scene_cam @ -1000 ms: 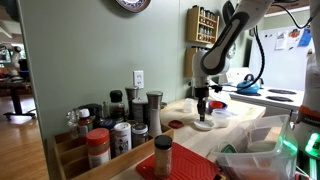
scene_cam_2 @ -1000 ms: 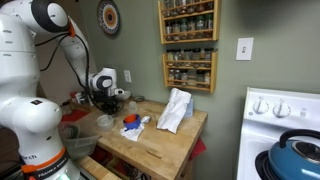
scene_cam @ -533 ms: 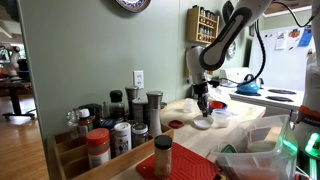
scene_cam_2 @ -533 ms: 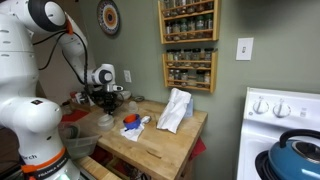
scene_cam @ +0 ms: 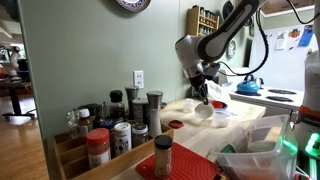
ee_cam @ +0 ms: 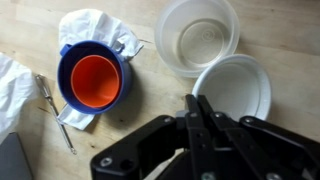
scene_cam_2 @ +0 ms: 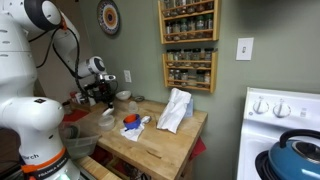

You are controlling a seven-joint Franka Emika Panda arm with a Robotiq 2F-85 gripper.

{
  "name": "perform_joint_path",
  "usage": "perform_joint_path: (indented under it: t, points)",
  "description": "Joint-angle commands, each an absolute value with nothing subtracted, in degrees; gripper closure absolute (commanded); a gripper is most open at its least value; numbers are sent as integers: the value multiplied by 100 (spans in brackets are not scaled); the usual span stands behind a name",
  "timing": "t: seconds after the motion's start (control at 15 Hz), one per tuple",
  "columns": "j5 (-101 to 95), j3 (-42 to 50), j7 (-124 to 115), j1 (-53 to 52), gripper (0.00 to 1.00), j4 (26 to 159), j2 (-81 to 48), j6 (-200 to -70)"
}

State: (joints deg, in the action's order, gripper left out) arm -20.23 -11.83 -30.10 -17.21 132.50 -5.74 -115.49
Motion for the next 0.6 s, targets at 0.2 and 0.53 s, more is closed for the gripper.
perform_joint_path:
  t: [0.2,0.53]
  points:
    - [-3235,-1433,-4742,-2102,99,12681,-998,-10502]
    - [-2992,-1447,-4501,-2048,95,12720,-930,-10713]
